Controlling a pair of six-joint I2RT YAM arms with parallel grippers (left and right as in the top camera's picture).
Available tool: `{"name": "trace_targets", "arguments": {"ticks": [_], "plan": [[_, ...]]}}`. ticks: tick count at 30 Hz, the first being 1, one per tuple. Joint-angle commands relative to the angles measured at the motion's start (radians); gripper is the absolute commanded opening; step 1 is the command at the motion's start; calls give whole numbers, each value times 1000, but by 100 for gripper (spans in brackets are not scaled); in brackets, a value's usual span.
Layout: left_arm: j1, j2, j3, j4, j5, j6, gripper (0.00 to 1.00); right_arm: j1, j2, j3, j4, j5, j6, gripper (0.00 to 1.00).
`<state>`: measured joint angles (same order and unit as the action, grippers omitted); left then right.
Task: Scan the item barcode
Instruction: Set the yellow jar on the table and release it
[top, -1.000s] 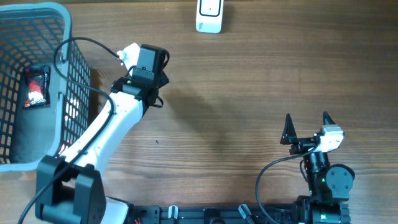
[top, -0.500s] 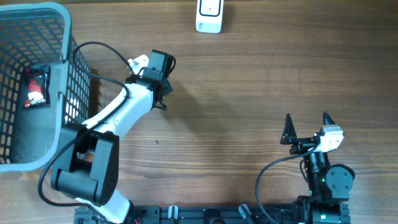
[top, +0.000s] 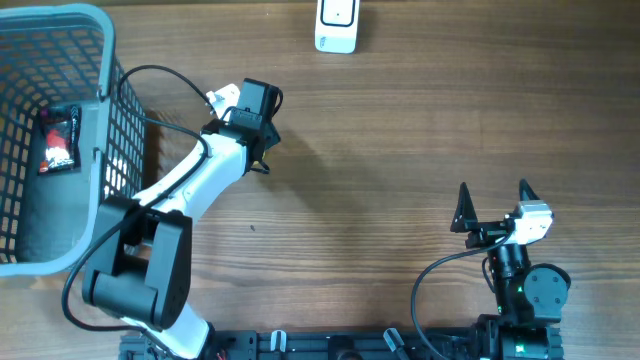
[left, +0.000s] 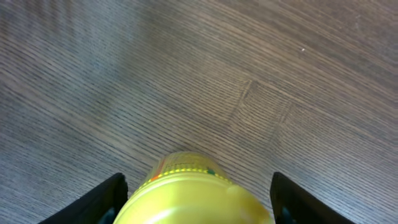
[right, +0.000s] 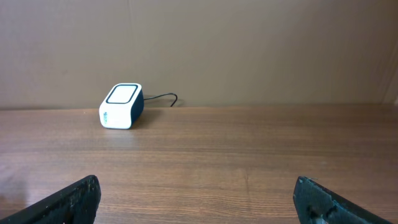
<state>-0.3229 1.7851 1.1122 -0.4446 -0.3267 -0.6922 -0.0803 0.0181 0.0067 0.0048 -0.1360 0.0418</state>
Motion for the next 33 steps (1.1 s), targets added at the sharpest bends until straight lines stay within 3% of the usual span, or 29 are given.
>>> {"name": "trace_targets", "arguments": {"ticks": [1, 7, 16, 21, 26, 33], "plan": [[-2, -105, 11, 0, 4, 66, 77, -5, -8, -2, 3, 9, 12, 100], [-26, -304, 15, 12, -15, 141, 78, -5, -8, -2, 3, 9, 12, 100], [-55, -712, 53, 26, -194, 165, 81, -5, -8, -2, 3, 9, 12, 100], [-33, -911, 79, 77, -512, 165, 78, -5, -8, -2, 3, 9, 12, 100], [63, -927, 79, 94, -663, 164, 79, -5, -8, -2, 3, 9, 12, 100], [319, -775, 80, 173, -615, 160, 85, -5, -8, -2, 3, 9, 12, 100]]}}
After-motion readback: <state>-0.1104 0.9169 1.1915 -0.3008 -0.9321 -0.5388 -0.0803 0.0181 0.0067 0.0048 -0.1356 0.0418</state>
